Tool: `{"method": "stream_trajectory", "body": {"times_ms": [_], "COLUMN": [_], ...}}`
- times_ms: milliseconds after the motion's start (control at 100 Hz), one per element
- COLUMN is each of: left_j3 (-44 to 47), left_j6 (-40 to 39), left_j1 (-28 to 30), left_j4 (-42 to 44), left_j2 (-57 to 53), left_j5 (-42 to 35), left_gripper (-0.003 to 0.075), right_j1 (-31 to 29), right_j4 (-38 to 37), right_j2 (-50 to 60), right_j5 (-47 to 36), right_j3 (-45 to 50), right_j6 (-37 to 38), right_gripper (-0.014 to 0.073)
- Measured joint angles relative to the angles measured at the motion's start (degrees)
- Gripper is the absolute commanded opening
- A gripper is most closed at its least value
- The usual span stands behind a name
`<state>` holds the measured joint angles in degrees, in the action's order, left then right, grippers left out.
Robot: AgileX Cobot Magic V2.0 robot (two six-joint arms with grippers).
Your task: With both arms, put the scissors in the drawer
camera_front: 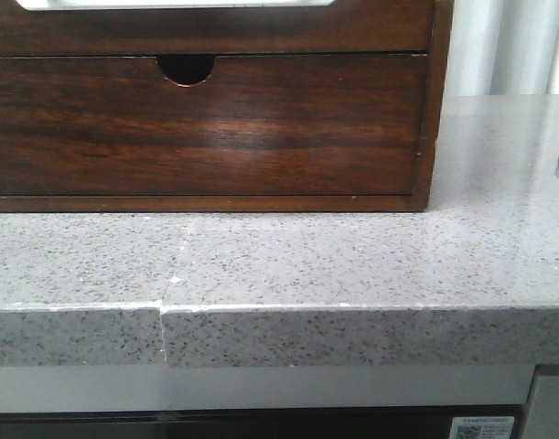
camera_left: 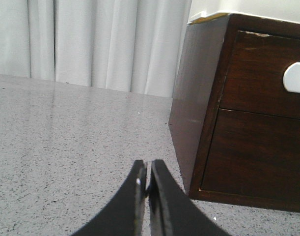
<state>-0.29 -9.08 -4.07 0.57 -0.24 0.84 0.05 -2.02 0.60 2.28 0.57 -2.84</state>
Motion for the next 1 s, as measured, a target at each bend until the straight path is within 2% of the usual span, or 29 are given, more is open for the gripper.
{"method": "stream_trajectory", "body": {"times_ms": [1000], "left_j3": [0.0], "left_j6": [0.0], "left_j1": [0.0], "left_j4": [0.0], "left_j2": [0.0], "left_j5": [0.0], "left_gripper": [-0.002], "right_j1": [0.0], "right_j4": [0.8], "right_j2": [0.0], "right_j5": [-0.9], "right_j3": [0.0], "right_j6": [0.0], "right_gripper": [-0.0069]}}
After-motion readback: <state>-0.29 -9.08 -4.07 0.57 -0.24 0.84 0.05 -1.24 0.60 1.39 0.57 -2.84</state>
